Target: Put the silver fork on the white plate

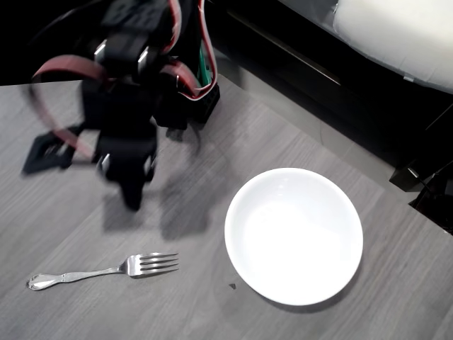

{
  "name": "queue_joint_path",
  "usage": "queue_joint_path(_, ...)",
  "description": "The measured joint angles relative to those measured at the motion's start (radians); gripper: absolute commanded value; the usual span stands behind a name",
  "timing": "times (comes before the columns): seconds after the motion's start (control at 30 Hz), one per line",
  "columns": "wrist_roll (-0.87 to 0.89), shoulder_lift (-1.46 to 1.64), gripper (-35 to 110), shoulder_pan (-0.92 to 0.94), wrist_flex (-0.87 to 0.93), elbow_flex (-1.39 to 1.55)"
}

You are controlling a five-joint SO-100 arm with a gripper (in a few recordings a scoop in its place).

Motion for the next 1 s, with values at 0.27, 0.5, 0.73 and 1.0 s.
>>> queue_joint_path(0.27,-0.08,-0.494,17,0.029,0.063,-0.334)
queue_joint_path(0.5,-0.112,-0.62,23,0.026,0.023,-0.347)
queue_joint_path(0.73,-0.129,-0.703,23,0.015,-0.04,-0.367)
queue_joint_path(1.0,-0.129,-0.772,23,-0.002,-0.044,-0.434)
